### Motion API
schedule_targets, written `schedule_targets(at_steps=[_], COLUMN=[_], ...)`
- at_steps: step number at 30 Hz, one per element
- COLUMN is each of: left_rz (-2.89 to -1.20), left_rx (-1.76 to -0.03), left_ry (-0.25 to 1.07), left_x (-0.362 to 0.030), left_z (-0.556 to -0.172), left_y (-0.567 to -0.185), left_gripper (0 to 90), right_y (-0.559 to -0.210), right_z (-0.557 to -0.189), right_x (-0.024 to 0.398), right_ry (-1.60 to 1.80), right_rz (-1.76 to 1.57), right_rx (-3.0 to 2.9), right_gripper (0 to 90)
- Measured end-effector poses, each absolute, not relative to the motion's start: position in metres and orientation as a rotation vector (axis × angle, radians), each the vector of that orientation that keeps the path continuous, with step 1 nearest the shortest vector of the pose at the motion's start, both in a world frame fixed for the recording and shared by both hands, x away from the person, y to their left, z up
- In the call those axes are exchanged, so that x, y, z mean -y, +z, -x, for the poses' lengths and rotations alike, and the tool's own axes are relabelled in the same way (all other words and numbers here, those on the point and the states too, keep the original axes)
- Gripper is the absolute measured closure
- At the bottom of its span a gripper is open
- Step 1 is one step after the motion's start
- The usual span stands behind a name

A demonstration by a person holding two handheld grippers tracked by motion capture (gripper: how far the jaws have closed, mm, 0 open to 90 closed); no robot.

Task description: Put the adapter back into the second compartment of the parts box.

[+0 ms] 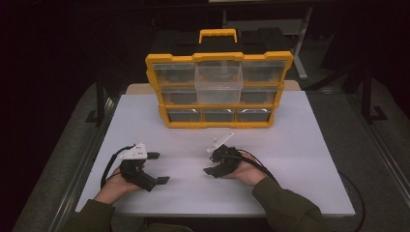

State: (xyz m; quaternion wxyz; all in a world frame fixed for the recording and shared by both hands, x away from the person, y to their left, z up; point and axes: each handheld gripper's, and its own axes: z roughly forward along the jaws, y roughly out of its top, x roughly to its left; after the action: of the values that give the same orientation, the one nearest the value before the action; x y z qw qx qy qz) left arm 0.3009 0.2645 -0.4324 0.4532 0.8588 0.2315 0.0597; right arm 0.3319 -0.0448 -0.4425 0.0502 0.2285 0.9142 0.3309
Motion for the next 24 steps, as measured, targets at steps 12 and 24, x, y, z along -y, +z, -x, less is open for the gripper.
schedule_targets(at_steps=[12,24], left_rz=[-2.121,-2.119], left_rx=[-0.570,-0.568], left_ry=[0.147,0.148], left_x=[-0.2645,-0.2646], left_z=[-0.3006,-0.3006], left_y=[-0.4324,-0.4322], left_gripper=[0.0,0.0], right_y=[-0.4430,-0.4439], right_z=[-0.3314,-0.3304], right_x=[0.0446,0.0445], right_ry=[0.992,0.965], right_rz=[-0.675,-0.655], right_rx=[-2.819,-2.835], right_gripper=[59.7,67.5])
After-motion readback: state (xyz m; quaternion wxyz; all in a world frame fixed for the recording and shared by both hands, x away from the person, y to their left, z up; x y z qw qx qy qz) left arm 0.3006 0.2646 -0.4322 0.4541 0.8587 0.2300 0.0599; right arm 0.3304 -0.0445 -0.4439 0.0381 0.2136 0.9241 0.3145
